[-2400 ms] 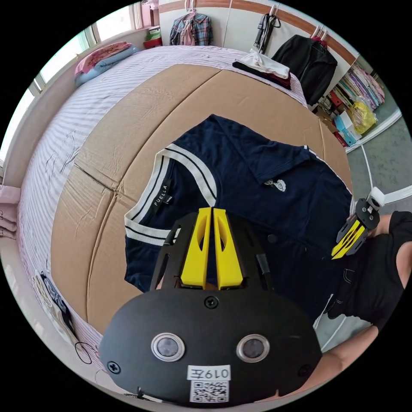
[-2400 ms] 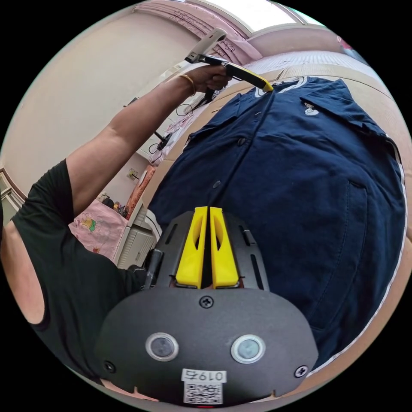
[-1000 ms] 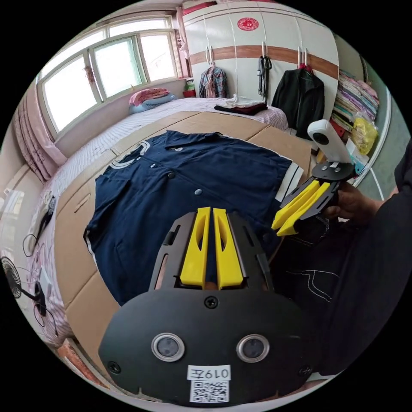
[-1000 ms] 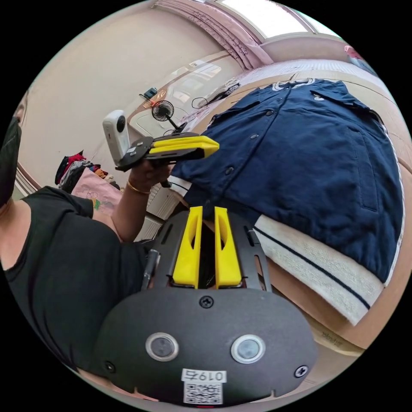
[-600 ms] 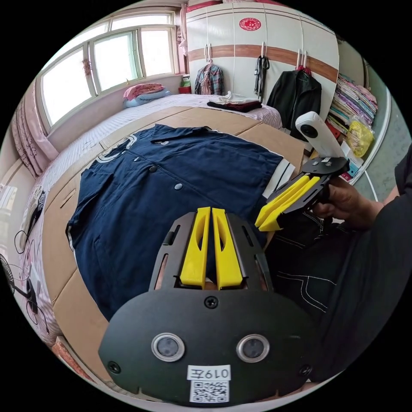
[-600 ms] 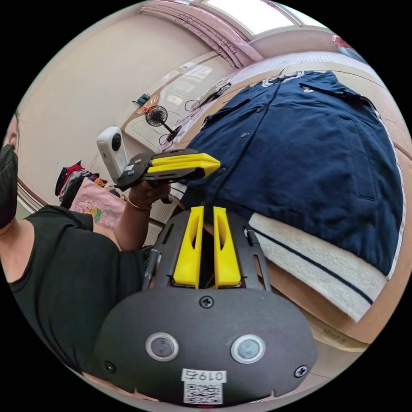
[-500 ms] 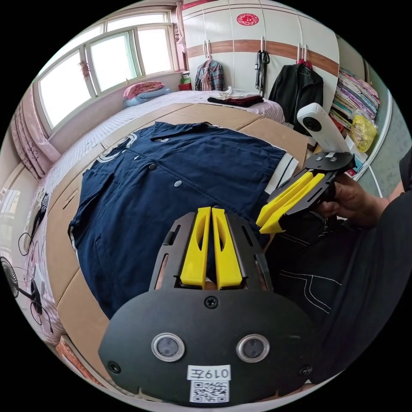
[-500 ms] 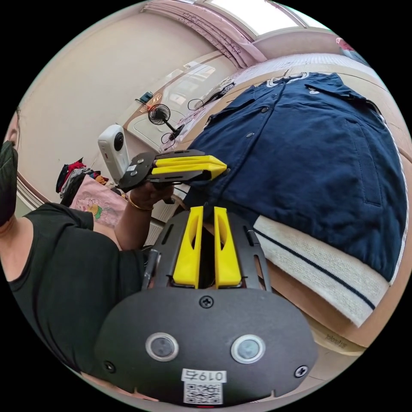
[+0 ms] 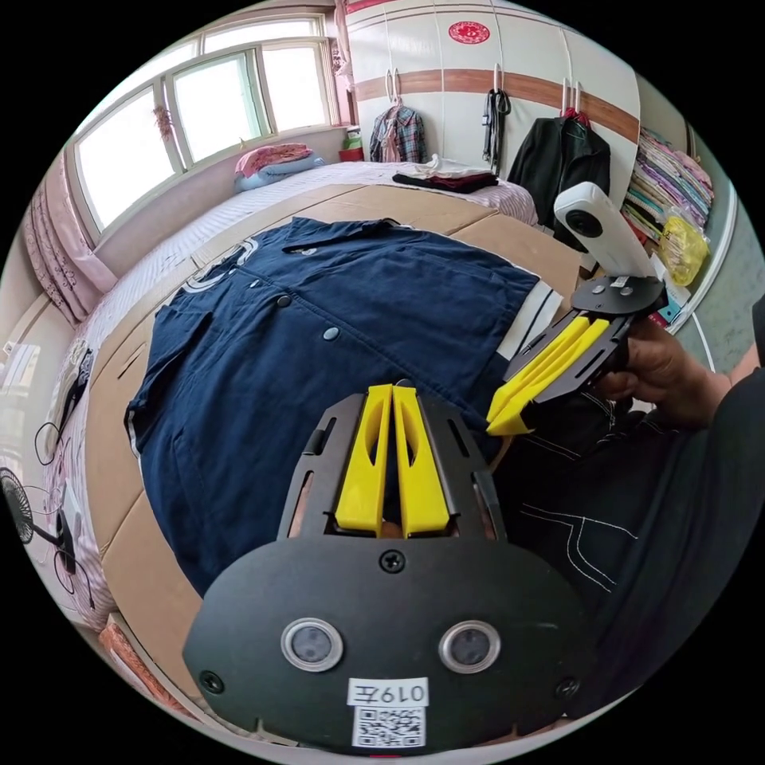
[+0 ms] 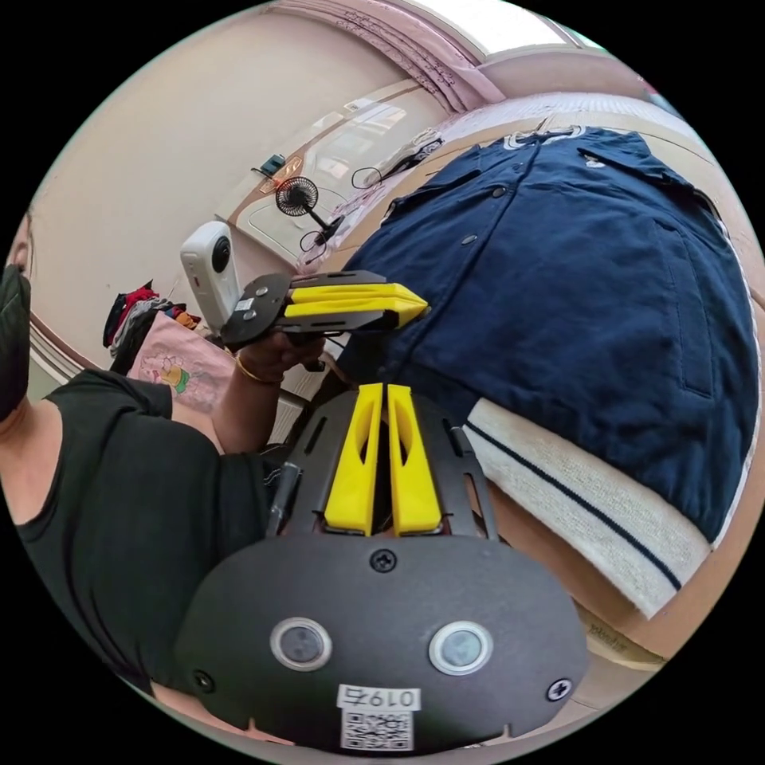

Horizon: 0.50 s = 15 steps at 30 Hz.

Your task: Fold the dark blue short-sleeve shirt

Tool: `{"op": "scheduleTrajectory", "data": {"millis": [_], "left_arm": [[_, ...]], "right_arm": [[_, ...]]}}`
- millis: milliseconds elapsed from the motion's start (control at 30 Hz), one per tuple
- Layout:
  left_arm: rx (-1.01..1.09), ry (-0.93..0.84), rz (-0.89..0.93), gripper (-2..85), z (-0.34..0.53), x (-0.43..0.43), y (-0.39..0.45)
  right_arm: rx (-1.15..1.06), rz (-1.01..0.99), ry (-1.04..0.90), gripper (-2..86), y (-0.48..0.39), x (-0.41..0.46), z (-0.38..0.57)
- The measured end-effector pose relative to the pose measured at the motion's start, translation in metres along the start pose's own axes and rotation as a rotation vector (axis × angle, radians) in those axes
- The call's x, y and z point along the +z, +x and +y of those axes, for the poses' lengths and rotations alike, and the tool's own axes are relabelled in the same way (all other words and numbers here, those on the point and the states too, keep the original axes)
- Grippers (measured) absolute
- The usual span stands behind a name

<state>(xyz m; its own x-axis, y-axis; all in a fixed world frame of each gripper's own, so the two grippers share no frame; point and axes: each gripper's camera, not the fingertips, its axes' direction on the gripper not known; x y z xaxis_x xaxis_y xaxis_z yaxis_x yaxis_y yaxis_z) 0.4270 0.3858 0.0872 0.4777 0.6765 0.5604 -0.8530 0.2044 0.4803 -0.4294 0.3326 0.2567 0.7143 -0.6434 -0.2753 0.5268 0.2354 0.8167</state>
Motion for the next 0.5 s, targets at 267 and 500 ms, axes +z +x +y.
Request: {"op": "scheduleTrajectory", "data": {"millis": [267,500], "left_arm": [[0.005,-0.004,-0.013,0.5,0.020,-0.030,0.011],[0.017,0.014,-0.035,0.6,0.040,-0.058,0.013]], "right_arm": [[-0.075,0.165,-0.061,-0.8,-0.024,-0.002,0.009],[-0.096,0.123,-0.018,-0.5,-0.021,-0.022,0.021]]}}
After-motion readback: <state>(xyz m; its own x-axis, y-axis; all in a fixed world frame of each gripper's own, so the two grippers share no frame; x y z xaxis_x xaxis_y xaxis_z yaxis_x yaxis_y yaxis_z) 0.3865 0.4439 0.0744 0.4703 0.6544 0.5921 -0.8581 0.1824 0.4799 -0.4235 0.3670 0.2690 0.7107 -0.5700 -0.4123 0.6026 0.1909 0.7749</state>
